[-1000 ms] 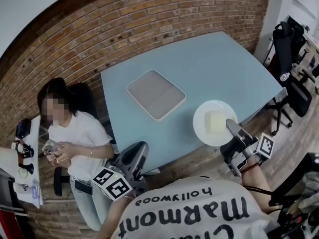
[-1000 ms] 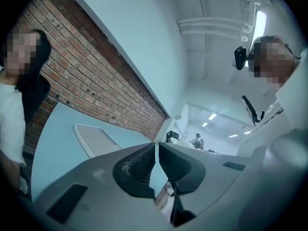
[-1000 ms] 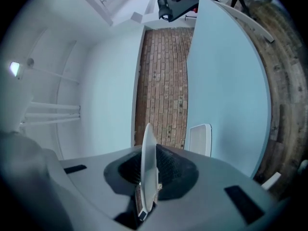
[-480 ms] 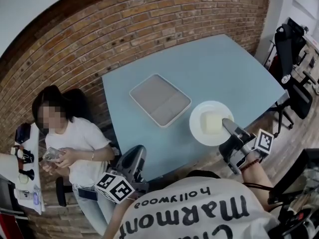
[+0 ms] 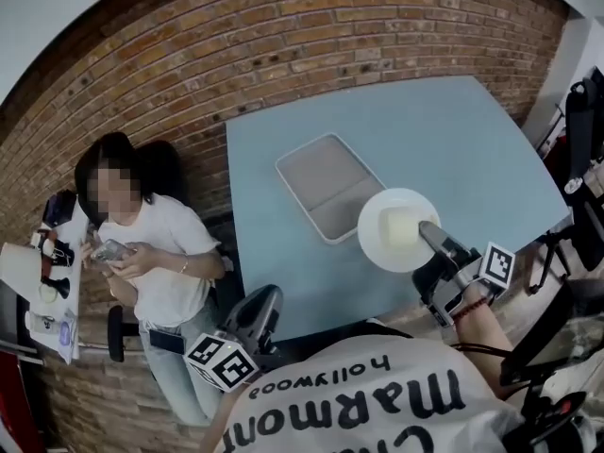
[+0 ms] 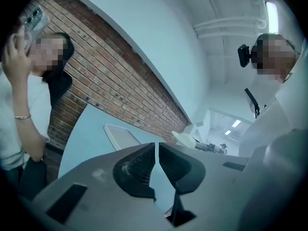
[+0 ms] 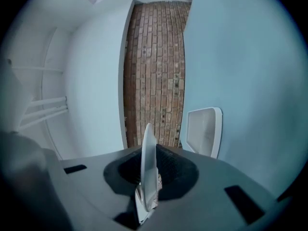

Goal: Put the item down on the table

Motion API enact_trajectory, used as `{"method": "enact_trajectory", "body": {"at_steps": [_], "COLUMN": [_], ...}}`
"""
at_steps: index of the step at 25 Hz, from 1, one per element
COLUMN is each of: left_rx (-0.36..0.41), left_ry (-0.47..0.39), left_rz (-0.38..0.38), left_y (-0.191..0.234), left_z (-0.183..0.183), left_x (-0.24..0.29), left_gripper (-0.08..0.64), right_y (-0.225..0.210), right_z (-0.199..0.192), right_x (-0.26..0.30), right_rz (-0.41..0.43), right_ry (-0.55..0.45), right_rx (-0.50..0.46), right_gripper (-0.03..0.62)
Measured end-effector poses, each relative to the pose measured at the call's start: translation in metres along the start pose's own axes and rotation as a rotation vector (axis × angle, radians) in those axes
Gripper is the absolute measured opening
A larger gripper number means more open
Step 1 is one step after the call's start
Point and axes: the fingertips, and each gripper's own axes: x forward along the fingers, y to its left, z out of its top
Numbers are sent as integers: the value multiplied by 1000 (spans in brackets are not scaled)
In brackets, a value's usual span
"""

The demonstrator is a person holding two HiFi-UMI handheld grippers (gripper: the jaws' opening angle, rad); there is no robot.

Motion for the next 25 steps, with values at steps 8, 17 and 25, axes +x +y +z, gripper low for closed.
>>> {"method": "enact_trajectory", "body": {"at_steps": [8, 17, 25], "left_rx": [-78, -123, -139], "left_ry": [-109, -93, -112], "left_rz": [171, 270, 378], "left_y": [25, 22, 23], "left_z": [13, -9, -13], "left_x": [-7, 5, -6], "left_gripper": [29, 29, 29], "right_y": [-12, -51, -95], "right_z": [16, 52, 89], "right_x": [56, 87, 104], "right_rz": [-15, -77, -154], "right_ry": [147, 171, 181], "right_rx": [19, 61, -2], "right_gripper": [41, 41, 41]}}
